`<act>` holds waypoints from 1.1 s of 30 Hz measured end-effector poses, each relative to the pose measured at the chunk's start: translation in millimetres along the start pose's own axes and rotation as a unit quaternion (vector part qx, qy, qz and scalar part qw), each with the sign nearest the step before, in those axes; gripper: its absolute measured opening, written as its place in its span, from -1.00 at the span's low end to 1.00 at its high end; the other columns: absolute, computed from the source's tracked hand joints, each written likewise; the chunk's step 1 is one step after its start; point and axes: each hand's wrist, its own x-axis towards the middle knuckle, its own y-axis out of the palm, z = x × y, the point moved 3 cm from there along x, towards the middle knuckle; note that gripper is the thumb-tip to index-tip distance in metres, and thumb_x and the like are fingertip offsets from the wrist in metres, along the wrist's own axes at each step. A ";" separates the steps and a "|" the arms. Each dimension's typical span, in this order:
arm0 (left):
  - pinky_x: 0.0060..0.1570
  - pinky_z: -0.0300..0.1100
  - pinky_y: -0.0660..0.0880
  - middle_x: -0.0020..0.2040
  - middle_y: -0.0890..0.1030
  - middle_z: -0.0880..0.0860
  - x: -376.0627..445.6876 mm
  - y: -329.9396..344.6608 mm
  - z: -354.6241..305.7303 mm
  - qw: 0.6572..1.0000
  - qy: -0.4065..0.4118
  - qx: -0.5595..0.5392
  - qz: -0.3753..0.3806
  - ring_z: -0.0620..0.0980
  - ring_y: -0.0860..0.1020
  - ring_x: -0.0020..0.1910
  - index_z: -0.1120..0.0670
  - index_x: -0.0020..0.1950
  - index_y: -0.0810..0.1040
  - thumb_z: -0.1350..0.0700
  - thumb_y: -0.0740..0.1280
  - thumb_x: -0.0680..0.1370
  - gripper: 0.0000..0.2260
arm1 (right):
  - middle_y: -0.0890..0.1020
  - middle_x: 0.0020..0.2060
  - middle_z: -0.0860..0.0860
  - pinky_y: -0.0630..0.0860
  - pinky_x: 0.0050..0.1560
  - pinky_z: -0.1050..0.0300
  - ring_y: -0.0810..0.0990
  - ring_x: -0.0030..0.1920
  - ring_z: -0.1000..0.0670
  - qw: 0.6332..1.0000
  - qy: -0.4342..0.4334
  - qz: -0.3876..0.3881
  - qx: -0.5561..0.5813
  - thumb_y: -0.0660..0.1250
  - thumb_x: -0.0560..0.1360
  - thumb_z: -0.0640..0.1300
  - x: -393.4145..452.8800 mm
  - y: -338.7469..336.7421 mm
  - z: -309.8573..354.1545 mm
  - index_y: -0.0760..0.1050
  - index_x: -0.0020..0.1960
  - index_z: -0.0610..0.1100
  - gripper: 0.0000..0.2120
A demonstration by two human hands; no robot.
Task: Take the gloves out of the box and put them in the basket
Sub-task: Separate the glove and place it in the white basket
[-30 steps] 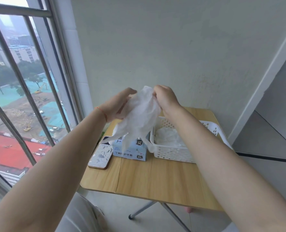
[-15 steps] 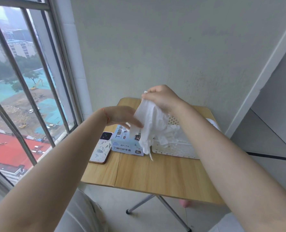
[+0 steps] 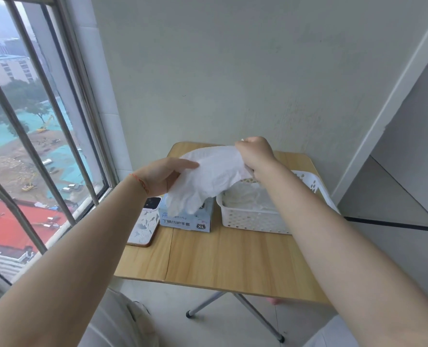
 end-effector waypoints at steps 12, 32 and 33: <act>-0.21 -0.15 0.38 -0.13 0.56 0.10 100.3 84.9 -26.9 0.877 -0.015 0.465 -0.120 0.06 0.47 -0.18 0.25 -0.01 0.59 0.04 0.26 0.60 -0.73 | 0.50 0.02 -0.18 0.25 -0.39 0.20 0.47 -0.11 -0.09 0.981 0.133 -0.022 -0.142 0.11 0.62 -0.20 21.8 -79.6 -99.6 0.45 0.21 -0.26 -0.76; -0.24 -0.19 0.36 -0.04 0.63 -0.03 132.2 140.2 13.4 0.688 0.002 0.725 -0.027 -0.05 0.53 -0.13 0.03 -0.06 0.62 -0.33 0.41 0.39 -0.57 | 0.56 0.13 -0.17 0.39 -0.21 0.08 0.58 0.02 -0.16 0.910 0.067 -0.028 -0.409 0.14 0.57 -0.34 31.1 -100.7 -129.0 0.28 0.38 -0.26 -0.62; -0.23 -0.19 0.37 -0.04 0.66 0.04 127.7 142.9 14.7 0.667 -0.017 0.745 0.001 -0.02 0.54 -0.14 0.10 -0.01 0.65 -0.30 0.42 0.41 -0.53 | 0.56 0.13 -0.17 0.39 -0.21 0.08 0.58 0.04 -0.16 0.904 0.057 -0.030 -0.422 0.15 0.57 -0.35 30.7 -102.0 -126.0 0.28 0.37 -0.27 -0.63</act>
